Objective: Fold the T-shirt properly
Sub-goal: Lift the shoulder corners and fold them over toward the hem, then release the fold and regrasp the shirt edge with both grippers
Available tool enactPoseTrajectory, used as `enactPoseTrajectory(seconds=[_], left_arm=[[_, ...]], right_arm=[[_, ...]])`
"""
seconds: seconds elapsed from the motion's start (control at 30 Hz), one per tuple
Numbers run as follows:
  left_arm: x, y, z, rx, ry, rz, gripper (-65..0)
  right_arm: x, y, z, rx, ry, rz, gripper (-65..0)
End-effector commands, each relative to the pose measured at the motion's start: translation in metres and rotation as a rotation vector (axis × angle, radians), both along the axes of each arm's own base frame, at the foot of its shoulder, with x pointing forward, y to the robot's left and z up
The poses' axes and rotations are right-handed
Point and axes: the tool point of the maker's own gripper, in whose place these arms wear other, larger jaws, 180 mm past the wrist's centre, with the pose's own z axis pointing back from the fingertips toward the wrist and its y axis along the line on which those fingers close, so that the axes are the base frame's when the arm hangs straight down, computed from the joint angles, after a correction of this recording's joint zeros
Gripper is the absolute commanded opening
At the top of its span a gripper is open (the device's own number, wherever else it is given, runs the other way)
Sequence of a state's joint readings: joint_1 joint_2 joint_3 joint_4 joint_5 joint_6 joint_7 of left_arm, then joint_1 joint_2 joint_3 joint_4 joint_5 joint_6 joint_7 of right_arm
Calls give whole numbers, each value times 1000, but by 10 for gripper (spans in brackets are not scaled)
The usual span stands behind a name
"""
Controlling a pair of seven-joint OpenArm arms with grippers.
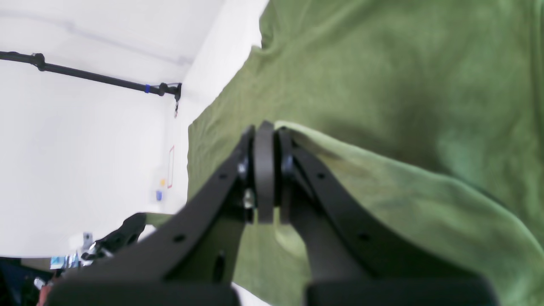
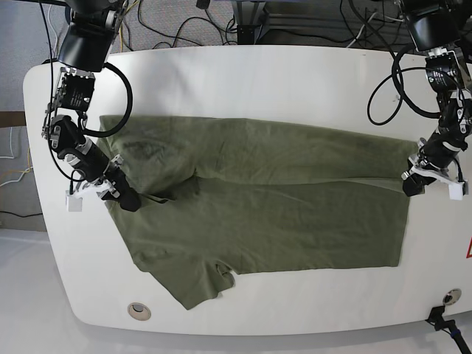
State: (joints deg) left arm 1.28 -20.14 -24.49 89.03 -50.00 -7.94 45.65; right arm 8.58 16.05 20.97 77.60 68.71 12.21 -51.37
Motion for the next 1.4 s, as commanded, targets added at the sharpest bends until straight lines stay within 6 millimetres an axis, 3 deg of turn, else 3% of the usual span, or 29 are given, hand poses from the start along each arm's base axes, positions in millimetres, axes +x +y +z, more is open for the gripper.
enactPoseTrajectory(seconds=[0.0, 0.1, 0.23, 0.27, 0.4, 0.43, 0.47, 0.57, 0.67, 0.83, 0.97, 1.07, 1.2, 1.37], left_arm=[[8, 7, 16, 11, -51, 7, -650], [7, 10, 5, -6, -22, 20, -650], [11, 12, 5, -14, -25, 26, -650], [12, 13, 6, -12, -28, 27, -596], [30, 26, 22, 66, -49, 45, -310], [36, 30, 27, 91, -54, 54, -286], [40, 34, 31, 121, -58, 59, -276], [46, 42, 42, 190, -69, 68, -275], [42, 55, 69, 311, -103, 62, -271], [18, 37, 74, 524, -124, -118, -273], [-6, 28, 61, 678, -115, -200, -273], [-19, 17, 40, 719, -103, -267, -273], [-35, 6, 11, 754, -78, -334, -273], [-40, 2, 3, 764, -70, -341, -275]], right_arm=[[11, -5, 22, -7, -68, -5, -650], [11, -6, 23, -7, -67, -7, -650], [17, -5, 29, -10, -81, -5, -650], [18, -3, 26, -32, -72, 5, -650], [25, -8, 23, -148, -61, 10, -267], [26, -10, 23, -177, -60, 10, -184], [27, -11, 23, -199, -58, 10, -142], [21, -32, 24, -280, -46, 5, -148], [2, -48, 30, -392, -49, 21, -151], [-40, -71, 21, -723, 6, 78, -151], [-67, -82, -3, -917, 67, 145, -151], [-78, -82, -21, -1000, 81, 166, -151], [-87, -72, -45, -1067, 101, 221, -151], [-91, -70, -72, -1066, 124, 219, -151]])
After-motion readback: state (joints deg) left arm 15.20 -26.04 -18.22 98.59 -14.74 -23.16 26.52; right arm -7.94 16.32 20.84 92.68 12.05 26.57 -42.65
